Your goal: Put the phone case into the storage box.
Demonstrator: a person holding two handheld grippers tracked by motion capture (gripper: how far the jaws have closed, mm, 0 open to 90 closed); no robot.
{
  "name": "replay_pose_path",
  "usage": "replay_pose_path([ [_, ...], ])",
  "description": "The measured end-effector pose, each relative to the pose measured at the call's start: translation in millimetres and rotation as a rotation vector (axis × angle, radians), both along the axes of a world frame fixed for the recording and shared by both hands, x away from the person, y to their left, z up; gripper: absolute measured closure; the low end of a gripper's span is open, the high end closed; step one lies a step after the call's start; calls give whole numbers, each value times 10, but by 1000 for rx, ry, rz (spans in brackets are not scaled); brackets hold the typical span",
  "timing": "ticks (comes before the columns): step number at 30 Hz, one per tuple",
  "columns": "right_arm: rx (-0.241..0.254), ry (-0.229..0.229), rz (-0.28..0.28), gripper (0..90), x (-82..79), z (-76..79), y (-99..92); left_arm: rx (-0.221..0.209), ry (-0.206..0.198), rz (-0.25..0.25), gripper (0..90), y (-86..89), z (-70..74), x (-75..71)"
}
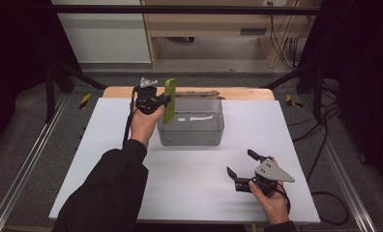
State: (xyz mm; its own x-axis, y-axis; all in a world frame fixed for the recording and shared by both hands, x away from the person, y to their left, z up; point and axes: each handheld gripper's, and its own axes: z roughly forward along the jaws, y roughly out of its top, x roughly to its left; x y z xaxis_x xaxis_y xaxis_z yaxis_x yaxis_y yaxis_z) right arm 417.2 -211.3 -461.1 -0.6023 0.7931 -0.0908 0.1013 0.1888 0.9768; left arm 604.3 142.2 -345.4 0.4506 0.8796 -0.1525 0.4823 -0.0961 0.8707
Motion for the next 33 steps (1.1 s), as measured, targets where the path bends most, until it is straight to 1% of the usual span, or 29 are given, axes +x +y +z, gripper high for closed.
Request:
replay_pose_path([
  [11, -1, 5, -3, 59, 0, -5, 0, 5, -1, 14, 794, 20, -56, -12],
  [14, -4, 5, -2, 59, 1, -5, 1, 15, -9, 23, 794, 30, -57, -29],
  [16, -3, 7, -3, 59, 1, -6, 0, 16, -26, 29, 794, 37, -50, -42],
  [20, -3, 8, -3, 59, 4, -7, 1, 52, -46, 51, 794, 43, -39, -69],
  [21, -3, 8, -3, 59, 5, -8, 2, 66, -44, 56, 794, 42, -40, -75],
  [25, -4, 11, -1, 59, 5, -10, 3, 92, -37, 64, 794, 16, -57, -88],
  [28, -6, 10, -1, 59, 6, -10, 3, 128, -37, 71, 794, -11, -72, -90],
  [33, -7, 13, 1, 59, 10, -13, 6, 147, -4, 80, 794, -33, -119, -75],
])
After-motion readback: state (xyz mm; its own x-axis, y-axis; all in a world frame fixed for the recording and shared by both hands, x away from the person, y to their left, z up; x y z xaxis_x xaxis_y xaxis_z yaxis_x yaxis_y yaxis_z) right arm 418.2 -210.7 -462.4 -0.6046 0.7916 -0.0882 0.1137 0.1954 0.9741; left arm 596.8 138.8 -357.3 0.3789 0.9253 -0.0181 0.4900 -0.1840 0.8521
